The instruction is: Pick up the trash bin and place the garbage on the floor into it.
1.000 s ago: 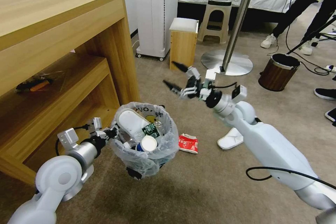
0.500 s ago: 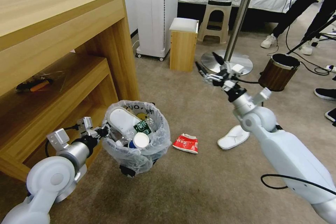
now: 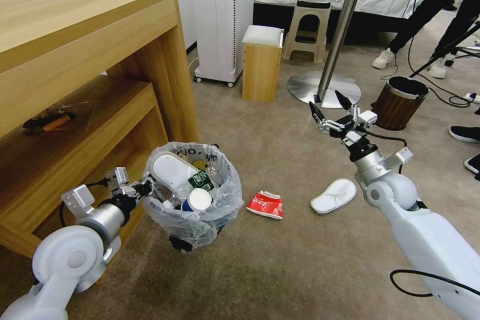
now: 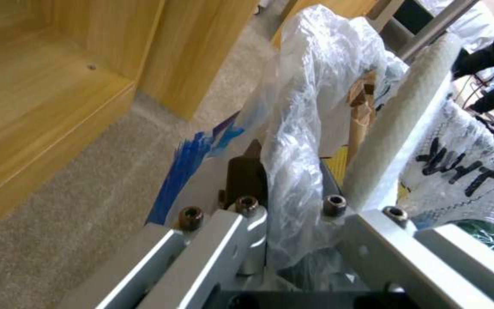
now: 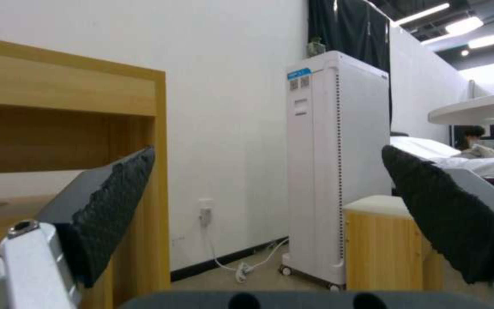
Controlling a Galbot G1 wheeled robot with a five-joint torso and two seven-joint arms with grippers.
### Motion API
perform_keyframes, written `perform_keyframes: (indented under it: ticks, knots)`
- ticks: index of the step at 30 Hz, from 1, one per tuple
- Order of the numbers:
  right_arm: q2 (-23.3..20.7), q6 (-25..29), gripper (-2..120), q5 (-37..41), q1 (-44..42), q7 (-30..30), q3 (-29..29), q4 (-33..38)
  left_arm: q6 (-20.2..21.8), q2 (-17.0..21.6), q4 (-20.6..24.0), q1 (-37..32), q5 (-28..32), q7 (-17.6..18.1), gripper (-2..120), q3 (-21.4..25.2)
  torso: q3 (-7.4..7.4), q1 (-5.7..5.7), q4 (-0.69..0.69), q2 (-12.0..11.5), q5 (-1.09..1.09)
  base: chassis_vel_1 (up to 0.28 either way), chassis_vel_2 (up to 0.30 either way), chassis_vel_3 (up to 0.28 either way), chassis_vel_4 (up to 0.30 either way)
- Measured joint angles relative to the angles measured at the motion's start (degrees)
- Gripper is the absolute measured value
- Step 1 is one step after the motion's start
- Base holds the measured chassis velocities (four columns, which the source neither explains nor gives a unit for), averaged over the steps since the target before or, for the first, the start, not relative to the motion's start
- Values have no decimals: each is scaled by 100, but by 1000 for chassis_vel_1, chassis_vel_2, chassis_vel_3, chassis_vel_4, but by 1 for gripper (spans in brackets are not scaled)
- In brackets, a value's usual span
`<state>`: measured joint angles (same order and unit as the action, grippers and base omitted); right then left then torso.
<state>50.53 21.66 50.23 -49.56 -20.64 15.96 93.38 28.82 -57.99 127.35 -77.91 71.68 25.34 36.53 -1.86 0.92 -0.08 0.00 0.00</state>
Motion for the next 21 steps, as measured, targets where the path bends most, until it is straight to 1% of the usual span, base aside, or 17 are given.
perform_keyframes:
  ticks: [6, 21]
  knots:
    - [33, 117, 100, -82, -135, -114, 85, -27, 7, -24, 45, -52, -21, -2, 3, 9, 0, 0, 1, 0, 0, 0, 0, 0, 0]
    - [105, 138, 100, -108, -305, -277, 214, -61, 15, -29, 84, -45, -52, -21, 3, -4, -1, 0, 0, 0, 0, 0, 0, 0, 0]
